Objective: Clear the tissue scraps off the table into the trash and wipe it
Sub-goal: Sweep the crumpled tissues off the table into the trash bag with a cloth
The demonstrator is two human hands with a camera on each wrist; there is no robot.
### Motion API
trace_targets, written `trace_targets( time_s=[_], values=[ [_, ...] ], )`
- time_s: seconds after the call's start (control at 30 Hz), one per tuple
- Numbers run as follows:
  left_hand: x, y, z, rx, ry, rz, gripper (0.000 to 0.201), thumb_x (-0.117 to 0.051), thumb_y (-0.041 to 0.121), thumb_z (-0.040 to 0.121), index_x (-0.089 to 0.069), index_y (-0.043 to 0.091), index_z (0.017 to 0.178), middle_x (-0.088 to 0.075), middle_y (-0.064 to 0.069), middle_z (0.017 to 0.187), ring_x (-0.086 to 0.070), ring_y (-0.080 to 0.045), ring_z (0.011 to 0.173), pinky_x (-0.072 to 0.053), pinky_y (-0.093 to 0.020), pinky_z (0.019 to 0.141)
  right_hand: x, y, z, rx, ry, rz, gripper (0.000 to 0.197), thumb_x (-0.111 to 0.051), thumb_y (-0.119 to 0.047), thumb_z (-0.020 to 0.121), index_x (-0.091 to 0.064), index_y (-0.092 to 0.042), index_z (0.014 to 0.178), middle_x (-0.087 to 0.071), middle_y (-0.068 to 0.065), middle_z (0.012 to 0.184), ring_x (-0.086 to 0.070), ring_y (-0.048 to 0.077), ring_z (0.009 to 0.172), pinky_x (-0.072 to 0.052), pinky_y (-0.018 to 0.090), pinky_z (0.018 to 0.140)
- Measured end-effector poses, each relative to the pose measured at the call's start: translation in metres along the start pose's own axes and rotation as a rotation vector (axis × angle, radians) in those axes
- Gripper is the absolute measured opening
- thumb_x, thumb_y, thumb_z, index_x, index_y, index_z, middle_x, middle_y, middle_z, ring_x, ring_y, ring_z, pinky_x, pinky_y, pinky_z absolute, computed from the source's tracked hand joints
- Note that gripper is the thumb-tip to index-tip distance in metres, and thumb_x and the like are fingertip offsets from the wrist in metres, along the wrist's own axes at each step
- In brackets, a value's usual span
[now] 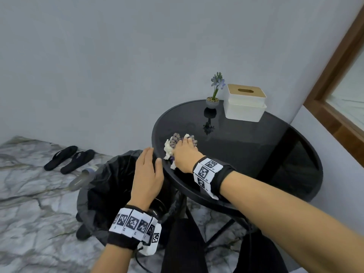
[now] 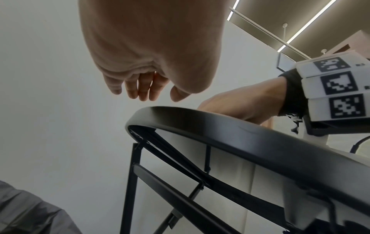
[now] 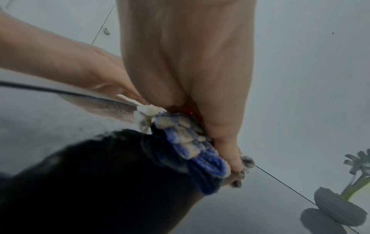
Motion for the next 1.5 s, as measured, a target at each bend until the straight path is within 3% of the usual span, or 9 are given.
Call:
trace_targets(
  time_s=[0.1,0.23,0.47,0.67,0.8,1.0,1.23,1.4,1.5],
  values=[
    [0.008,-0.006,0.005,0.028,0.026,0.002,0.049,-0.043,0.027,0.101,-0.038,0.008,0.146,-0.036,-0.008,0.155,-0.028,-0.019,0.145,-0.015,-0.024,0.114,0.002,-0.018,0.014,0.053,-0.014,-0.035,0.061,-0.055,-0.026,0.091,-0.034,0.008,0.137,-0.032,0.026,0.146,-0.022,0.039,0.139,-0.027,0.046,0.114],
    [0.012,-0.008,0.011,0.035,0.035,0.0,0.05,-0.044,0.026,0.101,-0.038,0.006,0.146,-0.037,-0.009,0.154,-0.028,-0.02,0.144,-0.015,-0.022,0.113,0.02,-0.036,0.015,0.142,-0.014,-0.021,0.032,-0.043,-0.008,0.096,-0.049,0.003,0.125,-0.048,0.021,0.133,-0.044,0.035,0.125,-0.037,0.039,0.103],
    [0.015,-0.002,0.009,0.009,0.043,-0.019,0.05,-0.045,0.027,0.1,-0.039,0.006,0.145,-0.04,-0.008,0.152,-0.031,-0.019,0.142,-0.017,-0.02,0.111,0.053,-0.013,0.021,0.28,0.147,0.03,0.028,-0.038,-0.014,0.099,-0.058,-0.004,0.115,-0.058,0.017,0.114,-0.055,0.035,0.106,-0.036,0.031,0.077],
    [0.02,-0.003,0.004,0.004,0.033,-0.036,0.052,-0.043,0.032,0.1,-0.037,0.01,0.147,-0.038,-0.005,0.153,-0.03,-0.016,0.143,-0.02,-0.026,0.116,0.1,0.028,0.017,0.153,0.311,-0.022,0.025,-0.039,-0.008,0.097,-0.057,0.001,0.112,-0.054,0.02,0.117,-0.054,0.041,0.104,-0.039,0.038,0.082],
    [0.017,-0.005,0.002,0.01,0.02,-0.045,0.053,-0.042,0.034,0.101,-0.036,0.012,0.149,-0.037,-0.003,0.154,-0.028,-0.014,0.144,-0.021,-0.027,0.117,0.092,0.048,0.029,-0.006,0.281,0.034,0.029,-0.047,-0.014,0.096,-0.047,0.0,0.121,-0.051,0.025,0.118,-0.056,0.042,0.103,-0.039,0.036,0.074],
    [-0.001,-0.001,-0.004,-0.03,-0.039,-0.054,0.054,-0.042,0.035,0.101,-0.035,0.014,0.149,-0.037,0.001,0.154,-0.027,-0.009,0.144,-0.021,-0.024,0.117,0.033,0.02,0.061,0.116,0.019,-0.075,0.029,-0.044,-0.015,0.093,-0.054,-0.002,0.117,-0.054,0.019,0.12,-0.052,0.039,0.113,-0.045,0.042,0.092],
    [-0.004,-0.006,-0.006,-0.012,-0.043,-0.059,0.054,-0.041,0.037,0.101,-0.035,0.016,0.15,-0.035,0.003,0.156,-0.026,-0.008,0.144,-0.023,-0.029,0.119,0.034,-0.02,0.047,0.246,0.004,-0.034,0.026,-0.038,-0.012,0.098,-0.05,-0.002,0.119,-0.05,0.012,0.126,-0.044,0.034,0.117,-0.032,0.029,0.08],
    [-0.003,-0.004,-0.009,-0.023,-0.028,-0.067,0.052,-0.043,0.036,0.101,-0.038,0.015,0.148,-0.039,0.003,0.153,-0.03,-0.008,0.143,-0.025,-0.027,0.117,0.037,-0.045,0.038,0.3,-0.009,0.196,0.014,-0.036,-0.013,0.099,-0.048,-0.008,0.096,-0.052,0.009,0.101,-0.047,0.027,0.092,-0.033,0.03,0.075],
    [-0.002,-0.005,-0.009,-0.019,-0.029,-0.079,0.052,-0.044,0.034,0.1,-0.038,0.015,0.148,-0.04,0.001,0.153,-0.031,-0.01,0.143,-0.026,-0.029,0.117,0.049,-0.052,0.031,0.321,0.044,0.342,0.026,-0.034,-0.017,0.101,-0.055,-0.002,0.103,-0.055,0.01,0.095,-0.046,0.025,0.082,-0.032,0.029,0.072]
  ],
)
Point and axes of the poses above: each hand's wrist, its own z-axis towards the middle knuckle, its own x-axis out of the back of the hand, y = z × x, the point moved 10 cm from there along z, towards the middle knuckle
